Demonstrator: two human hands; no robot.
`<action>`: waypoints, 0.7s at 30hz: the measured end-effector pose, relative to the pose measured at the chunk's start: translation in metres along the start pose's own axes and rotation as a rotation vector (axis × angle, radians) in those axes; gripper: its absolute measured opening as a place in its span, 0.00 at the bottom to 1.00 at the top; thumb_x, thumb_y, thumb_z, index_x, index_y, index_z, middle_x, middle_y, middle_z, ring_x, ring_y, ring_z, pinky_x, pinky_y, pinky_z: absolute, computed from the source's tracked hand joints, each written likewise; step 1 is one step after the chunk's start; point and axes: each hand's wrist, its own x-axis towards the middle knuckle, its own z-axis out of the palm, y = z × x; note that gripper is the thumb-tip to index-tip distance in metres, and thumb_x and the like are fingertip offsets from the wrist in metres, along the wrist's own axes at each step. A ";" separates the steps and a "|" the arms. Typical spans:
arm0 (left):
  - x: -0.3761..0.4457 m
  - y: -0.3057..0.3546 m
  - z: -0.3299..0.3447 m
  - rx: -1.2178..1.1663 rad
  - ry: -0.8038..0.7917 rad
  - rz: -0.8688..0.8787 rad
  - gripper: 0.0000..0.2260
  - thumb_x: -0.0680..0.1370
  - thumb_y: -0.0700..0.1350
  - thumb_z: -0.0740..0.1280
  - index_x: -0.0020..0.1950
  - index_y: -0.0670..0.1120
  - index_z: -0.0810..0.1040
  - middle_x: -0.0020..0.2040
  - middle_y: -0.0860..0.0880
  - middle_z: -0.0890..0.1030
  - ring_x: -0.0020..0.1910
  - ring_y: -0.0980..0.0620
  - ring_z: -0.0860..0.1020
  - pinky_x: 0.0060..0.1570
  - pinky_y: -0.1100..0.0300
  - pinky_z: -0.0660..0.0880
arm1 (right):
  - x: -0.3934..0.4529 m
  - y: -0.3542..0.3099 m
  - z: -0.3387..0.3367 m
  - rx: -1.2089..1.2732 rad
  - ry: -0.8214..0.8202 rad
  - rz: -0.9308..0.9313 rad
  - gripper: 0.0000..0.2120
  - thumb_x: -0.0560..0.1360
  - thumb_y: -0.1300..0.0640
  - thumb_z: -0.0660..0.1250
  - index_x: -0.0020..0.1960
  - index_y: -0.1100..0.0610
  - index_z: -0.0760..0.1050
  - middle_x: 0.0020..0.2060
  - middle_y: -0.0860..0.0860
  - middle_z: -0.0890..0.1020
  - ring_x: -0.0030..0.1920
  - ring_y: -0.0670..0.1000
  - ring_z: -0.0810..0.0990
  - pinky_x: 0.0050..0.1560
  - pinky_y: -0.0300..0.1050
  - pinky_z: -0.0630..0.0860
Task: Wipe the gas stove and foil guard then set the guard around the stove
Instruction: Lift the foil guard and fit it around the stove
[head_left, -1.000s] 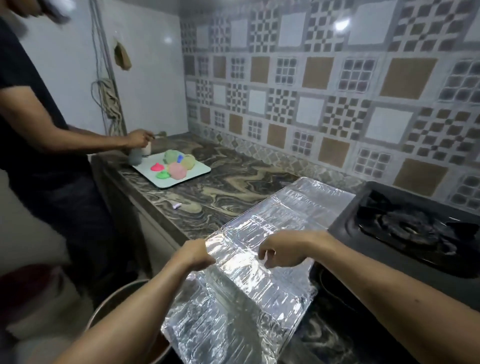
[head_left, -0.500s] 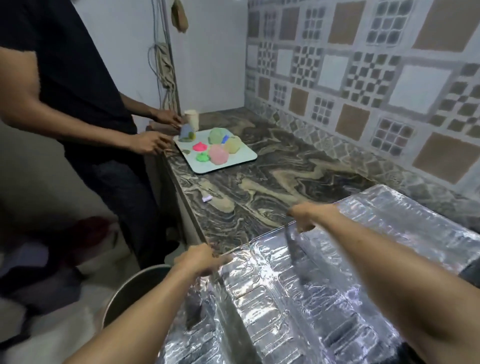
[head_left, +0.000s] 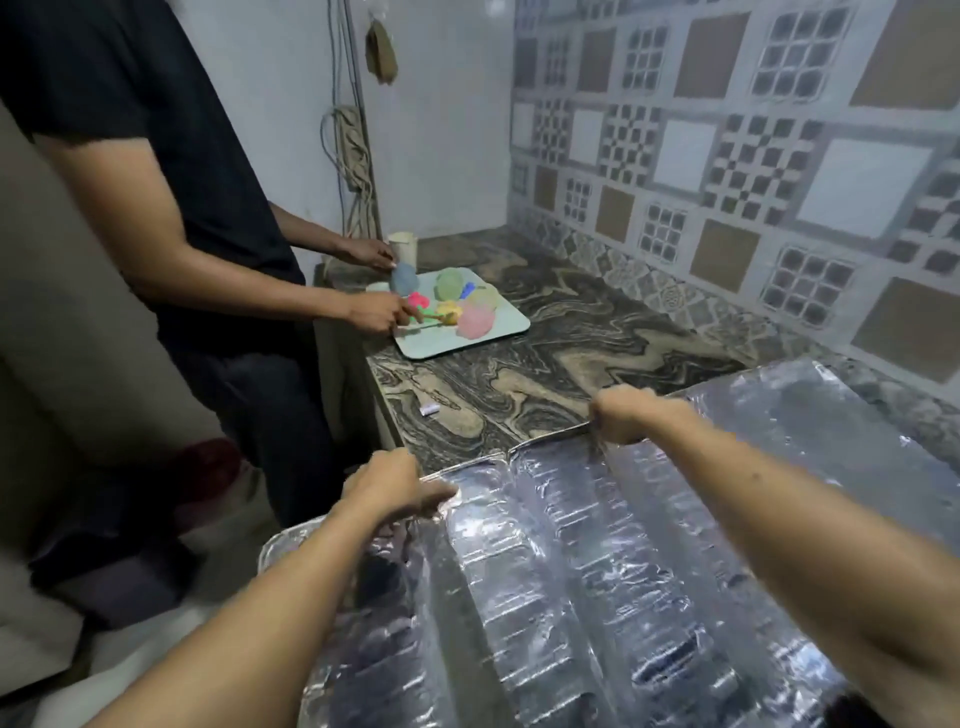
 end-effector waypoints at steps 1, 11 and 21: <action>0.000 0.003 -0.010 0.010 0.052 0.013 0.25 0.68 0.68 0.69 0.32 0.45 0.76 0.41 0.46 0.82 0.44 0.45 0.82 0.40 0.56 0.74 | 0.000 0.004 -0.009 0.029 0.030 -0.023 0.13 0.71 0.55 0.61 0.53 0.53 0.78 0.57 0.55 0.80 0.58 0.59 0.78 0.55 0.50 0.73; -0.029 0.049 -0.155 0.130 0.606 0.259 0.23 0.71 0.68 0.65 0.35 0.48 0.72 0.50 0.42 0.83 0.53 0.38 0.80 0.43 0.52 0.73 | -0.087 0.089 -0.149 0.068 0.328 0.099 0.12 0.70 0.57 0.70 0.53 0.54 0.78 0.50 0.53 0.81 0.54 0.56 0.78 0.51 0.45 0.75; -0.052 0.056 -0.176 -0.017 0.637 0.330 0.17 0.76 0.61 0.65 0.38 0.49 0.81 0.47 0.43 0.82 0.52 0.40 0.80 0.44 0.54 0.70 | -0.183 0.163 -0.140 0.215 0.570 0.365 0.15 0.77 0.57 0.64 0.63 0.55 0.74 0.62 0.58 0.78 0.61 0.60 0.74 0.60 0.52 0.69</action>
